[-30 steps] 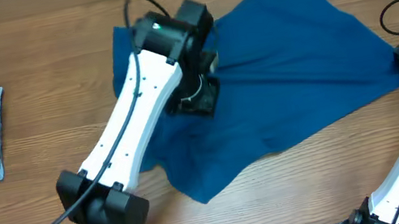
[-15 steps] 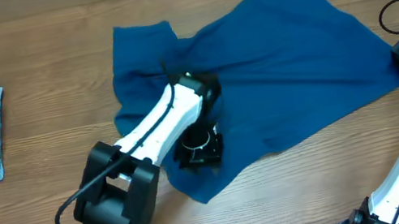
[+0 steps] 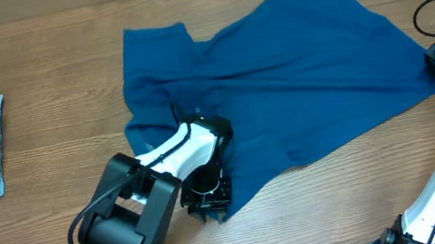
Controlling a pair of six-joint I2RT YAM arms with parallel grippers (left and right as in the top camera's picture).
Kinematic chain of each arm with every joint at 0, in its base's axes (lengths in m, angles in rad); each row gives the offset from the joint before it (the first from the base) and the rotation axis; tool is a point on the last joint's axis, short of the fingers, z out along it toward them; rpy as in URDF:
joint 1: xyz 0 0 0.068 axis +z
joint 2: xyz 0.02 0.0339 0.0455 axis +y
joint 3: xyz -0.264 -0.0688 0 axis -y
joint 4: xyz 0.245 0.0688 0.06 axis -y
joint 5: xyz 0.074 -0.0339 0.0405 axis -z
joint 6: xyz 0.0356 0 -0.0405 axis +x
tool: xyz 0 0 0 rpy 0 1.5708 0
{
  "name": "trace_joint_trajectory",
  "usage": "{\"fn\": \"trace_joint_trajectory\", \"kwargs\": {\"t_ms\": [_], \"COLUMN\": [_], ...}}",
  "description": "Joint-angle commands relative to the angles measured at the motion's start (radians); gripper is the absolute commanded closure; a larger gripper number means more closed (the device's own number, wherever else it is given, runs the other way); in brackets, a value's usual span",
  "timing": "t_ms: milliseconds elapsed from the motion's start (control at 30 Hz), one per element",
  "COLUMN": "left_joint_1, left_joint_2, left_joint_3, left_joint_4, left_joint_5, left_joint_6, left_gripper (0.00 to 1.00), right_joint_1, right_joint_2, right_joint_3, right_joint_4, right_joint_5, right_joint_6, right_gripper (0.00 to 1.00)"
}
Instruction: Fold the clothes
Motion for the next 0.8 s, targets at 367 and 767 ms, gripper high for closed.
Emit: {"fn": "trace_joint_trajectory", "kwargs": {"t_ms": [367, 767], "left_joint_1": [0.06, 0.229], "left_joint_2": [-0.102, -0.36], "left_joint_3": [-0.017, 0.005], "left_joint_4": [0.113, 0.121], "left_joint_5": [-0.071, -0.23], "left_joint_6": [-0.06, -0.065], "left_gripper": [0.92, 0.41], "right_joint_1": [0.002, -0.065], "right_joint_2": [0.001, -0.024], "right_joint_3": [0.003, 0.025], "right_joint_4": [0.009, 0.01], "right_joint_5": [-0.009, -0.127], "right_joint_6": [0.005, 0.003], "right_gripper": [0.81, 0.05]}}
